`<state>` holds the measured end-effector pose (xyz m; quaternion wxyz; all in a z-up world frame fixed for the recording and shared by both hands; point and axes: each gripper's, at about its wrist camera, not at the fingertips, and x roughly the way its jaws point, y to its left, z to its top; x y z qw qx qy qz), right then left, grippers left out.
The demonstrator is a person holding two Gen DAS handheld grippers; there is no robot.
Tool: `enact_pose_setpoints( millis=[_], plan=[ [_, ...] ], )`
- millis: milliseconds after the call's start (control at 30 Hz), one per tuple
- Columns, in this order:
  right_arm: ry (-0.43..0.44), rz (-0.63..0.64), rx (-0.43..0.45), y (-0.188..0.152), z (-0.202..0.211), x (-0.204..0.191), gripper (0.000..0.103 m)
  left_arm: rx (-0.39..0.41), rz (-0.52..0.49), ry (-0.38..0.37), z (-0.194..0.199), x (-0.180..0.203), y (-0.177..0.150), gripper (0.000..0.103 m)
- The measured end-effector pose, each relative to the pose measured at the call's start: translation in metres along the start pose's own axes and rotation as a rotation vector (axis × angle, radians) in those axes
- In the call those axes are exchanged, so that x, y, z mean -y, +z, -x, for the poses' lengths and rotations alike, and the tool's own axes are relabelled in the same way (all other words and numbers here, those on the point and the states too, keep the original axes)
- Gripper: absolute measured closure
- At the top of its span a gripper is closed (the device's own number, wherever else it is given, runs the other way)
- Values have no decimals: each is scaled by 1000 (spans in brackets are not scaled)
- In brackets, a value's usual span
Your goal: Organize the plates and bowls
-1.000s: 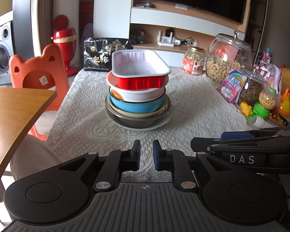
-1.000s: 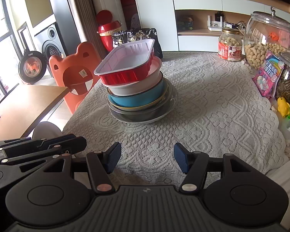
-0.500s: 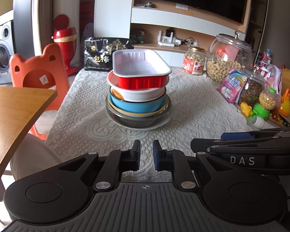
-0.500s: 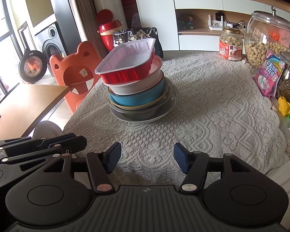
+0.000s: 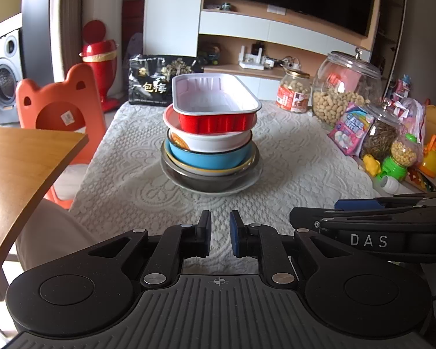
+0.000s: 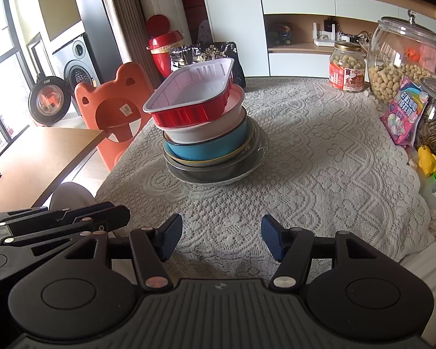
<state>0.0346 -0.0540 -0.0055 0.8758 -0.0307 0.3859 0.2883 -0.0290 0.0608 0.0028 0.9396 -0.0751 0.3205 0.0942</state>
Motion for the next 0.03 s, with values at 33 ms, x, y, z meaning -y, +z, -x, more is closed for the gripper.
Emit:
enact_pose_setpoints(
  millis=[33],
  plan=[
    [0,0,0,0,0,0,42,0,3,4,0,0,0,87]
  ],
)
